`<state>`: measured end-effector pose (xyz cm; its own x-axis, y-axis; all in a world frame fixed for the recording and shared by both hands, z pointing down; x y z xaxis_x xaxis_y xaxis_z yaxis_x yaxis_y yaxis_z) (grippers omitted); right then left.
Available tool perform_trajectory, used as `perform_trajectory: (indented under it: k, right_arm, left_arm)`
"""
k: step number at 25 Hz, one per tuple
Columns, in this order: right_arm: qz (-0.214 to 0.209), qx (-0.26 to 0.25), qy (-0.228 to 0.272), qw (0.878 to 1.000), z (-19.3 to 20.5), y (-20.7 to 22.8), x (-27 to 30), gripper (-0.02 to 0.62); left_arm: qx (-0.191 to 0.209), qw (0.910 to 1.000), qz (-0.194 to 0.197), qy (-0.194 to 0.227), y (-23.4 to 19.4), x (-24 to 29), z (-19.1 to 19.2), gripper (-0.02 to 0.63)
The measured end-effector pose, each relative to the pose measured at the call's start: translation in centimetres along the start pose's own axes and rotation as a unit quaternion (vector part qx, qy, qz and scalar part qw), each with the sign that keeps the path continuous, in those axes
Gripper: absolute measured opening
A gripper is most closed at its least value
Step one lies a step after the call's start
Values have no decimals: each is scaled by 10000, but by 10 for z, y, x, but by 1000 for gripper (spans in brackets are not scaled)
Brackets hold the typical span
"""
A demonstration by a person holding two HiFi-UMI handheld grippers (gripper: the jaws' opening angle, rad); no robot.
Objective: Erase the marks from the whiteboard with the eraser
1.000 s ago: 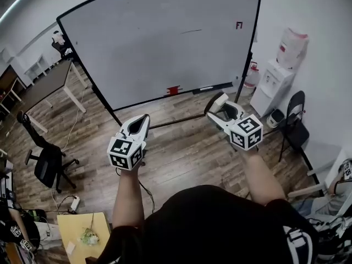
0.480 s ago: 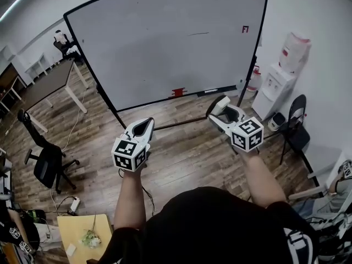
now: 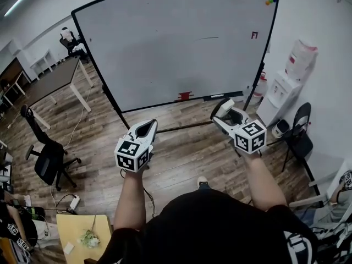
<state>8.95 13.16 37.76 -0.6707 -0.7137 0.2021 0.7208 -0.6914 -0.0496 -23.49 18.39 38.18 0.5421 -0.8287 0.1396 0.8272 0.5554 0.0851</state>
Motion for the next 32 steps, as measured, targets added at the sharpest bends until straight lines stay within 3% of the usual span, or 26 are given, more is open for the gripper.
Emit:
perform_trajectory:
  k: [32]
  right_arm:
    - [-55,166,-293,9994,20,118,102,252]
  left_arm:
    - [-241,9991,-36,-333,-58,128,13,11]
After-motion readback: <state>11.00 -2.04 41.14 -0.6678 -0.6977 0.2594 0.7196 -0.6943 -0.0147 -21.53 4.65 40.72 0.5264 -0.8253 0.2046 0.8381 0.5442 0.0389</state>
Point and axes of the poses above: the fingertips, and each gripper's own axes: x forward along the fingers, y to its right, z out of its underside, the point moved 8 cm from there along -x, backward along the fingers
